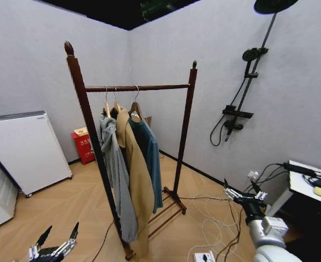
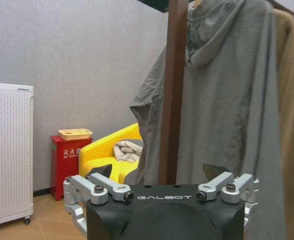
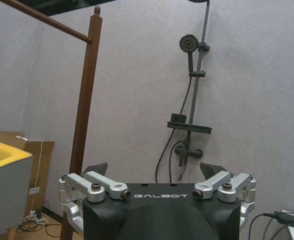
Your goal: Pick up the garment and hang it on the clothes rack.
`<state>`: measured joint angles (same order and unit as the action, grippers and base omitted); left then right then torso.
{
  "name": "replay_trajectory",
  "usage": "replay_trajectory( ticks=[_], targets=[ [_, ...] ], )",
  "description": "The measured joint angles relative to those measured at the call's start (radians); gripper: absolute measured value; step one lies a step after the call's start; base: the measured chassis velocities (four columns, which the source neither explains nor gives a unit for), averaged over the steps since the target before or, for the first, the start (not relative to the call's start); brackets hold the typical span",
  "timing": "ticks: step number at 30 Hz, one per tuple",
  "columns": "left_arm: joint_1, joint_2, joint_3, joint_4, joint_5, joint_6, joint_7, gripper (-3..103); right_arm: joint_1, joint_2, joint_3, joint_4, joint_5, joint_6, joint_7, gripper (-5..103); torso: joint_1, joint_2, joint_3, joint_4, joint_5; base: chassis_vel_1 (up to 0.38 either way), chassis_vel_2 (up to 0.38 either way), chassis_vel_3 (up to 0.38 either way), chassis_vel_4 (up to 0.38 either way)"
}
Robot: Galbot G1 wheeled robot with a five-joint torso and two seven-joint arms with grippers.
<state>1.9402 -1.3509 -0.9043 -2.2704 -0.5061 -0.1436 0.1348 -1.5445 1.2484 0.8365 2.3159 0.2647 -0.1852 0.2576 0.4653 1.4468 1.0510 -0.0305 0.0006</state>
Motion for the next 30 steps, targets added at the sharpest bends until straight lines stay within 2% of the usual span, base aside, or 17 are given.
replay_trajectory(
  ticks=[9,20,30],
  targets=[
    [0.0,0.0,0.0,0.0,0.0,0.0,0.0,100,0.025,0.01,-0.036,-0.016,-0.019,0.022,-0.011,100,-0.001,0.001,0.0,0.0001,-0.0008,0.038,-0.182,-0.22,0.067],
    [0.0,0.0,0.0,0.0,0.0,0.0,0.0,100,0.009,0.015,-0.052,-0.017,-0.041,0.044,-0.014,100,0.001,0.0,0.0,-0.0001,-0.0008,-0.157,-0.096,-0.072,-0.145],
    [0.0,0.0,0.0,0.0,0.0,0.0,0.0,100,-0.016,0.008,-0.021,-0.011,-0.039,0.073,-0.015,100,0.0,0.0,0.0,-0.0002,-0.0003,-0.085,-0.163,-0.165,-0.1]
  ],
)
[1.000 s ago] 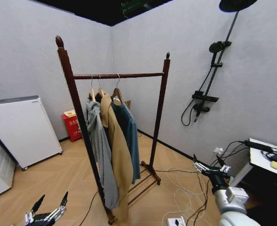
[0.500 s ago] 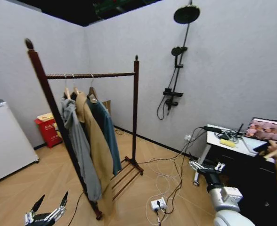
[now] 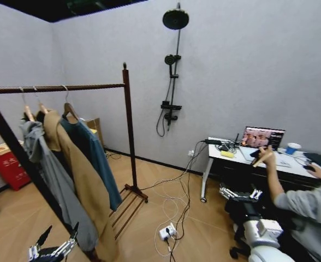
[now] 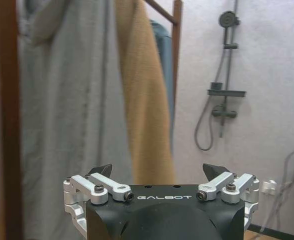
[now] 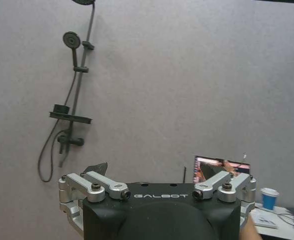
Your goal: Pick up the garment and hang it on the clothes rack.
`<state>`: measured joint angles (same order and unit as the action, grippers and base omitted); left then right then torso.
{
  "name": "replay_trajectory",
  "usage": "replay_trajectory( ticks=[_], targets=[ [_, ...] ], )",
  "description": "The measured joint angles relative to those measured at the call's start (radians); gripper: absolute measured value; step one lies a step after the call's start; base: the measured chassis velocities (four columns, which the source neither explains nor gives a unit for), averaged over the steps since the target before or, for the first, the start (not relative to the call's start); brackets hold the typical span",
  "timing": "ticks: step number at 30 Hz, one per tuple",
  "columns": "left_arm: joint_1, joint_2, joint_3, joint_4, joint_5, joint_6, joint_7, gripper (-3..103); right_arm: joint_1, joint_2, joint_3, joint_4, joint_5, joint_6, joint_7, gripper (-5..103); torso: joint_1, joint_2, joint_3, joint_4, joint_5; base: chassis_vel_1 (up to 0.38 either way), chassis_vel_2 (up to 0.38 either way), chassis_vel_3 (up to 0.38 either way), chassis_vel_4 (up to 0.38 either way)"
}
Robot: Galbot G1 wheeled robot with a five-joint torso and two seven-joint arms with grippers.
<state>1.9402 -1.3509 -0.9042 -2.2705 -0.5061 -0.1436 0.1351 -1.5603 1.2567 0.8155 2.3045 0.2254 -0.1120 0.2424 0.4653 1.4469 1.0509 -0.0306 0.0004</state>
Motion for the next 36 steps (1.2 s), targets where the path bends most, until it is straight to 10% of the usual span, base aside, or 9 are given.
replay_trajectory(
  ticks=[36],
  targets=[
    [0.0,0.0,0.0,0.0,0.0,0.0,0.0,100,-0.023,-0.023,0.042,0.014,0.043,0.039,0.002,100,0.0,0.0,0.0,0.0001,-0.0005,-0.007,-0.244,-0.234,-0.011]
  ],
)
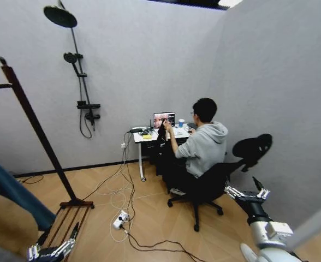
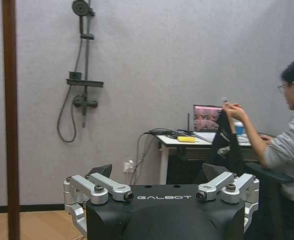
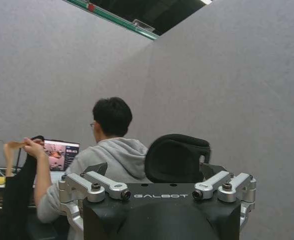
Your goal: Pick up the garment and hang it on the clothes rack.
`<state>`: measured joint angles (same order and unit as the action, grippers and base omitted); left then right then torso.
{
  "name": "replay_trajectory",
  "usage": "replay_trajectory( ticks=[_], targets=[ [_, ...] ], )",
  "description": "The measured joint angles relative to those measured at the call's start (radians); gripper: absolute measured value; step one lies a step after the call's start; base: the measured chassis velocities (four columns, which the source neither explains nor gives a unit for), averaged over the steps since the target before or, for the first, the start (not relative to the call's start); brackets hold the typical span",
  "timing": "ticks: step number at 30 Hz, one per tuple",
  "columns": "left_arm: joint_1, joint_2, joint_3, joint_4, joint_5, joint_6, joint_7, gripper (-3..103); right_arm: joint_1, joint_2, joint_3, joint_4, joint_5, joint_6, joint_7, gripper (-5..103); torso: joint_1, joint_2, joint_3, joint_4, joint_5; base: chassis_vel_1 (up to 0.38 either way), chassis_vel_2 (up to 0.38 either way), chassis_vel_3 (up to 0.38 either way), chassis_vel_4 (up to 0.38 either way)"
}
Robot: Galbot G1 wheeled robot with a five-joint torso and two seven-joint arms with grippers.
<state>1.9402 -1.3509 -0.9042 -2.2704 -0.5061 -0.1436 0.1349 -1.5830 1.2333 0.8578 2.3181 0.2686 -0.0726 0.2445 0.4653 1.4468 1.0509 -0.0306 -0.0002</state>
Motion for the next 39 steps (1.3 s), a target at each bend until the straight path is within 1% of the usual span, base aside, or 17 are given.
replay_trajectory(
  ticks=[2,3,6,7,10,12,16,19,21,25,31,32,34,37,39],
  targets=[
    [0.0,0.0,0.0,0.0,0.0,0.0,0.0,100,-0.002,0.0,0.001,0.0,0.001,0.001,0.0,100,0.0,0.0,0.0,-0.0002,0.0006,0.043,-0.256,-0.248,0.026],
    [0.0,0.0,0.0,0.0,0.0,0.0,0.0,100,-0.004,0.0,0.002,0.0,0.001,0.003,0.001,100,0.0,0.0,0.0,-0.0003,0.0001,0.062,-0.256,-0.248,0.055],
    [0.0,0.0,0.0,0.0,0.0,0.0,0.0,100,-0.009,0.0,0.002,0.0,0.002,0.007,0.001,100,0.0,0.0,0.0,-0.0003,0.0003,0.087,-0.216,-0.205,0.076],
    [0.0,0.0,0.0,0.0,0.0,0.0,0.0,100,-0.009,0.001,0.002,0.0,0.002,0.009,0.001,100,0.0,0.0,0.0,-0.0001,-0.0003,0.134,-0.174,-0.165,0.133],
    [0.0,0.0,0.0,0.0,0.0,0.0,0.0,100,-0.004,0.006,-0.003,-0.002,0.001,0.01,0.001,100,0.0,0.0,0.0,0.0002,0.0004,0.201,-0.163,-0.162,0.171],
    [0.0,0.0,0.0,0.0,0.0,0.0,0.0,100,-0.001,0.009,-0.007,-0.003,0.0,0.01,0.001,100,0.0,0.0,0.0,0.0002,-0.0002,0.192,-0.161,-0.156,0.181],
    [0.0,0.0,0.0,0.0,0.0,0.0,0.0,100,0.001,0.015,-0.016,-0.004,-0.007,0.01,0.001,100,0.0,0.0,0.0,0.0001,0.0004,0.194,-0.175,-0.204,0.188],
    [0.0,0.0,0.0,0.0,0.0,0.0,0.0,100,0.001,0.02,-0.026,-0.005,-0.014,0.01,0.0,100,0.0,0.0,0.0,0.0,-0.0002,0.184,-0.174,-0.184,0.16],
    [0.0,0.0,0.0,0.0,0.0,0.0,0.0,100,0.003,0.022,-0.033,-0.009,-0.02,0.01,0.0,100,0.0,0.0,0.0,0.0,0.0006,0.188,-0.157,-0.17,0.178],
    [0.0,0.0,0.0,0.0,0.0,0.0,0.0,100,0.012,0.024,-0.038,-0.01,-0.023,0.008,-0.001,100,0.0,0.0,0.0,0.0001,0.0,0.197,-0.157,-0.133,0.206],
    [0.0,0.0,0.0,0.0,0.0,0.0,0.0,100,0.038,0.029,-0.053,-0.015,-0.028,-0.009,-0.003,100,0.0,0.0,0.0,-0.0002,0.0003,0.194,-0.136,-0.127,0.195],
    [0.0,0.0,0.0,0.0,0.0,0.0,0.0,100,0.046,0.032,-0.061,-0.017,-0.032,-0.017,-0.004,100,0.0,0.0,0.0,0.0,-0.0002,0.232,-0.099,-0.109,0.224],
    [0.0,0.0,0.0,0.0,0.0,0.0,0.0,100,0.055,0.035,-0.07,-0.018,-0.036,-0.024,-0.005,100,0.0,0.0,0.0,0.0002,0.0004,0.241,-0.091,-0.108,0.231],
    [0.0,0.0,0.0,0.0,0.0,0.0,0.0,100,0.07,0.041,-0.083,-0.021,-0.045,-0.036,-0.007,100,0.0,0.0,0.0,0.0,-0.0001,0.22,-0.092,-0.104,0.234],
    [0.0,0.0,0.0,0.0,0.0,0.0,0.0,100,0.082,0.046,-0.096,-0.024,-0.053,-0.045,-0.007,100,0.0,0.0,0.0,0.0,0.0004,0.235,-0.07,-0.097,0.237]
  ],
)
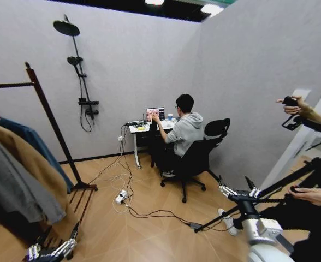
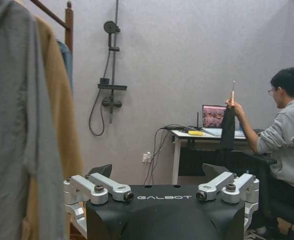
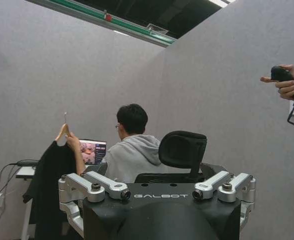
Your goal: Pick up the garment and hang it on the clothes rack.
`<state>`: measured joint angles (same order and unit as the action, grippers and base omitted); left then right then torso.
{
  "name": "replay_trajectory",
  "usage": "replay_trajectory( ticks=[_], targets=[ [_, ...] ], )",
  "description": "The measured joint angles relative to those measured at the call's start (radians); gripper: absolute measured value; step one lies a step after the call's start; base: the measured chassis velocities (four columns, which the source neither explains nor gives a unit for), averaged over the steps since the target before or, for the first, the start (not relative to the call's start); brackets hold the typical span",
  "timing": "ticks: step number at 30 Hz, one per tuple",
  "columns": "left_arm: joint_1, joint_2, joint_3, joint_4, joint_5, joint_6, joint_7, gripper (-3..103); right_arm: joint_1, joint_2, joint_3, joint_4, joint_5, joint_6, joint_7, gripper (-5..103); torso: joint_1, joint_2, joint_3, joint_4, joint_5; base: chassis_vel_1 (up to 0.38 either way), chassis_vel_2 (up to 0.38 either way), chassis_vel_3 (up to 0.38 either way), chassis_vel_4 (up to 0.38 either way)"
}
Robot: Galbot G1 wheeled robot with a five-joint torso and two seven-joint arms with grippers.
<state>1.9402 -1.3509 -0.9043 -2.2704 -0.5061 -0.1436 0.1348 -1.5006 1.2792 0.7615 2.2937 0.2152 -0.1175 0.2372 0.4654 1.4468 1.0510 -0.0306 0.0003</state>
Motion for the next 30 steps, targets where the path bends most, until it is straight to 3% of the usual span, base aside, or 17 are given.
replay_trajectory(
  ticks=[16,30],
  targets=[
    [0.0,0.0,0.0,0.0,0.0,0.0,0.0,100,0.06,0.018,-0.094,-0.004,-0.043,-0.054,0.003,100,0.0,0.0,0.0,0.0003,-0.0004,0.263,-0.061,-0.071,0.253],
    [0.0,0.0,0.0,0.0,0.0,0.0,0.0,100,0.065,0.026,-0.1,-0.009,-0.053,-0.058,0.004,100,0.0,0.0,0.0,0.0002,-0.0007,0.154,-0.164,-0.153,0.16]
  ],
)
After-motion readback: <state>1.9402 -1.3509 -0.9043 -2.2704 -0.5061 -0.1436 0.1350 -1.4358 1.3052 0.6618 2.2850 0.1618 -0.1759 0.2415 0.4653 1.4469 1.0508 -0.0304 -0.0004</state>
